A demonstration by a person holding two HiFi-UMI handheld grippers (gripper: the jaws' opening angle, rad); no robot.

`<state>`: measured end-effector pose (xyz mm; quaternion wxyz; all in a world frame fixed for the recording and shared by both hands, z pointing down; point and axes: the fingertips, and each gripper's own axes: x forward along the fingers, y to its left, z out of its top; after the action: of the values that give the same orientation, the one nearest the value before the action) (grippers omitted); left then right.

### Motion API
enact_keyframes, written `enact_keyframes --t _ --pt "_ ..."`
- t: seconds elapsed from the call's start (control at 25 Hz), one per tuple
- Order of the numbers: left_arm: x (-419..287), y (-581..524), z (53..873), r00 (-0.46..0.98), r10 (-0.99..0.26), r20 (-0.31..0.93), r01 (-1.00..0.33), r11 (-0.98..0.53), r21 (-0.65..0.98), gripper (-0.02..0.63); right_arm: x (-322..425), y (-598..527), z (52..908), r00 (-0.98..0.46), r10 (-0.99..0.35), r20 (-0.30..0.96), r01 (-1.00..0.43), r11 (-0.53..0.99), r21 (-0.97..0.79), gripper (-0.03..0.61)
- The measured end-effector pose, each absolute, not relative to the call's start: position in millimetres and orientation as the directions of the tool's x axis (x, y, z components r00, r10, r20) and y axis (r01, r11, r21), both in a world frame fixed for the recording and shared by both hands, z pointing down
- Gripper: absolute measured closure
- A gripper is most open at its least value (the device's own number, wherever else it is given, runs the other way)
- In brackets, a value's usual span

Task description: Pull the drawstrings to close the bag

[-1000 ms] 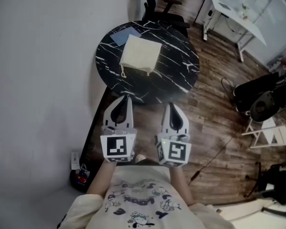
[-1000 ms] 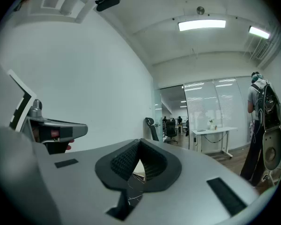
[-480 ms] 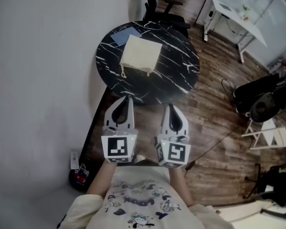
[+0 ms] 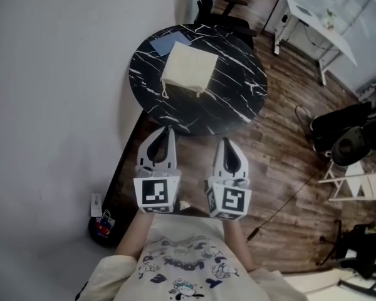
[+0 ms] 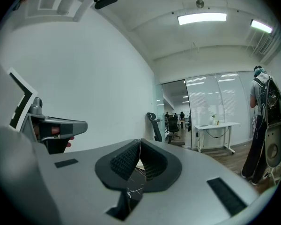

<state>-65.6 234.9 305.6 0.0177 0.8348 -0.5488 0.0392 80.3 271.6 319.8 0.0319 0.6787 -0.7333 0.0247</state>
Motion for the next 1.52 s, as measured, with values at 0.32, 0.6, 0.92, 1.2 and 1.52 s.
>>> enact_keyframes --t 0.32,0.6,0.92,1.2,1.52 --pt "-62 201 318 0.391 -0.915 0.104 -0.919 -0.394 -0.011 0.572 84 238 334 -0.079 -0.990 0.114 -0.997 0.080 0.000 0.565" --pt "-58 136 328 0.414 -0.903 0.113 -0.909 -0.418 -0.006 0.572 84 176 344 -0.069 -0.988 0.140 -0.997 0.072 0.015 0.565" --pt "-58 47 348 0.446 -0.881 0.158 -0.892 -0.451 0.007 0.572 82 86 365 -0.037 -0.978 0.206 -0.998 0.045 0.036 0.565" --pt "-64 -9 388 0.460 -0.856 0.235 -0.885 -0.465 0.035 0.572 76 33 421 -0.053 -0.940 0.336 -0.997 0.070 0.037 0.564" --pt "-72 -39 426 0.441 -0.836 0.325 -0.891 -0.451 0.050 0.572 72 -1 457 -0.086 -0.893 0.441 -0.994 0.109 0.027 0.563"
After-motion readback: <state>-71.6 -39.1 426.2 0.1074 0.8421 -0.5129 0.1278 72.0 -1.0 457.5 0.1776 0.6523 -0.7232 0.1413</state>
